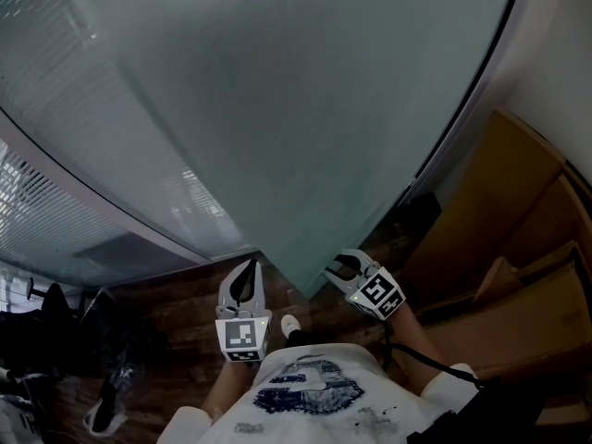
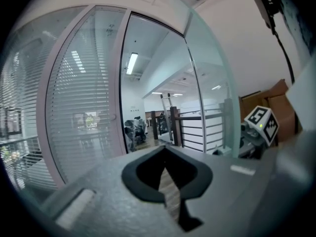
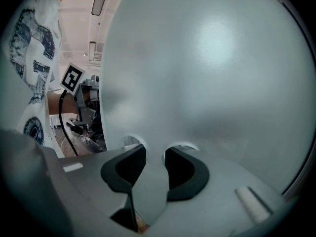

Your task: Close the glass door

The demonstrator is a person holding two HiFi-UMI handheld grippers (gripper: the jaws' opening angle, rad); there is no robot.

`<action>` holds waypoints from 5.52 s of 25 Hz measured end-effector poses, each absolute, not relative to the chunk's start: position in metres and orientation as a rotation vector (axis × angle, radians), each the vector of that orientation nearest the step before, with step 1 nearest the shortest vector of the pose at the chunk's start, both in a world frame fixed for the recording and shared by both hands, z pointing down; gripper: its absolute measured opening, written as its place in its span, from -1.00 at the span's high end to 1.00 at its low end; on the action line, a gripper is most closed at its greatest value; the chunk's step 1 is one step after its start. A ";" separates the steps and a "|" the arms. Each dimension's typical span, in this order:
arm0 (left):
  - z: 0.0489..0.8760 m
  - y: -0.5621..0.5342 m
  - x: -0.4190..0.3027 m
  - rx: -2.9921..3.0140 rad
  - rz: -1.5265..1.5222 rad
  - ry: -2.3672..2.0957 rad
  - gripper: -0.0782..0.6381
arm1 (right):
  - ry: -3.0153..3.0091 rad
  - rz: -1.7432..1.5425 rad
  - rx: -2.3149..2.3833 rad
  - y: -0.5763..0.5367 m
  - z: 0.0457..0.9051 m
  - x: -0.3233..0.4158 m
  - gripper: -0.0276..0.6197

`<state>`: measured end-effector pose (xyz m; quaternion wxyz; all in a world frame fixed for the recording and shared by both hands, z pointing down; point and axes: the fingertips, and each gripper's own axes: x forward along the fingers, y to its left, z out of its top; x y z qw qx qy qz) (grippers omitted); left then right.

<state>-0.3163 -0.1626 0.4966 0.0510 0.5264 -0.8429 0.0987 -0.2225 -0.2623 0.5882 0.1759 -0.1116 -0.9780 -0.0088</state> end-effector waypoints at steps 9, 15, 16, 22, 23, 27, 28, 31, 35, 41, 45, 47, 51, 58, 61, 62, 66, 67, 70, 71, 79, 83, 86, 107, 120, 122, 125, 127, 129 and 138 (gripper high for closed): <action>0.503 -0.161 -0.351 1.628 0.293 -2.543 0.77 | -2.779 0.008 -0.194 -0.271 0.591 -0.259 0.53; 0.505 -0.155 -0.378 1.655 0.294 -2.538 0.77 | -2.803 0.039 -0.063 -0.277 0.594 -0.282 0.54; 0.505 -0.154 -0.384 1.656 0.296 -2.538 0.77 | -2.805 0.041 -0.051 -0.279 0.593 -0.287 0.54; 0.508 -0.143 -0.404 1.672 0.325 -2.531 0.77 | -2.815 0.056 0.031 -0.290 0.591 -0.314 0.54; 0.509 -0.141 -0.409 1.665 0.329 -2.534 0.78 | -2.819 0.059 0.047 -0.293 0.590 -0.320 0.54; 0.509 -0.129 -0.428 1.609 0.314 -2.556 0.77 | -2.820 0.070 0.086 -0.301 0.591 -0.343 0.54; 0.509 -0.126 -0.431 1.596 0.311 -2.565 0.77 | -2.821 0.070 0.092 -0.302 0.591 -0.348 0.54; 0.509 -0.119 -0.439 1.558 0.302 -2.583 0.77 | -2.823 0.070 0.105 -0.308 0.591 -0.362 0.54; 0.510 -0.114 -0.450 1.518 0.293 -2.594 0.77 | -2.824 0.068 0.121 -0.315 0.588 -0.386 0.54; 0.518 -0.117 -0.466 1.474 0.299 -2.588 0.77 | -2.814 0.072 0.154 -0.326 0.590 -0.417 0.54; 0.520 -0.125 -0.483 1.451 0.312 -2.590 0.77 | -2.811 0.068 0.172 -0.332 0.589 -0.434 0.54; 0.519 -0.132 -0.493 1.439 0.312 -2.589 0.77 | -2.807 0.067 0.178 -0.333 0.588 -0.443 0.54; 0.517 -0.148 -0.510 1.443 0.318 -2.594 0.78 | -2.800 0.069 0.184 -0.337 0.590 -0.458 0.54; 0.516 -0.171 -0.541 1.443 0.338 -2.601 0.77 | -2.782 0.079 0.246 -0.348 0.591 -0.482 0.53; 0.518 -0.178 -0.550 1.434 0.349 -2.602 0.77 | -2.779 0.080 0.256 -0.353 0.592 -0.490 0.53; 0.518 -0.180 -0.553 1.431 0.355 -2.604 0.77 | -2.778 0.081 0.259 -0.356 0.592 -0.493 0.53; 0.518 -0.185 -0.564 1.418 0.361 -2.605 0.77 | -2.775 0.087 0.269 -0.362 0.591 -0.505 0.53; 0.519 -0.186 -0.566 1.413 0.363 -2.605 0.77 | -2.773 0.088 0.270 -0.363 0.591 -0.508 0.53; 0.521 -0.188 -0.572 1.399 0.368 -2.603 0.78 | -2.765 0.085 0.272 -0.368 0.595 -0.514 0.53; 0.521 -0.189 -0.573 1.395 0.369 -2.603 0.78 | -2.763 0.084 0.271 -0.370 0.595 -0.516 0.53; 0.520 -0.191 -0.579 1.358 0.377 -2.616 0.78 | -2.750 0.084 0.279 -0.376 0.595 -0.527 0.53; 0.520 -0.190 -0.585 1.330 0.366 -2.621 0.78 | -2.755 0.090 0.282 -0.377 0.593 -0.535 0.53; 0.521 -0.190 -0.586 1.314 0.373 -2.627 0.78 | -2.751 0.085 0.291 -0.381 0.596 -0.536 0.53; 0.521 -0.192 -0.599 1.234 0.385 -2.653 0.77 | -2.789 0.080 0.310 -0.393 0.590 -0.564 0.54; 0.526 -0.189 -0.605 1.196 0.377 -2.640 0.78 | -2.816 0.079 0.308 -0.399 0.587 -0.572 0.53; 0.525 -0.191 -0.605 1.207 0.388 -2.650 0.77 | -2.814 0.080 0.310 -0.399 0.587 -0.573 0.53; 0.528 -0.191 -0.603 1.211 0.387 -2.646 0.78 | -2.814 0.080 0.309 -0.398 0.590 -0.573 0.53; 0.528 -0.190 -0.603 1.206 0.388 -2.648 0.78 | -2.817 0.077 0.305 -0.398 0.589 -0.573 0.53; 0.526 -0.188 -0.604 1.200 0.389 -2.653 0.77 | -2.817 0.077 0.307 -0.399 0.589 -0.573 0.53; 0.525 -0.184 -0.598 1.182 0.373 -2.649 0.78 | -2.820 0.067 0.305 -0.400 0.586 -0.573 0.53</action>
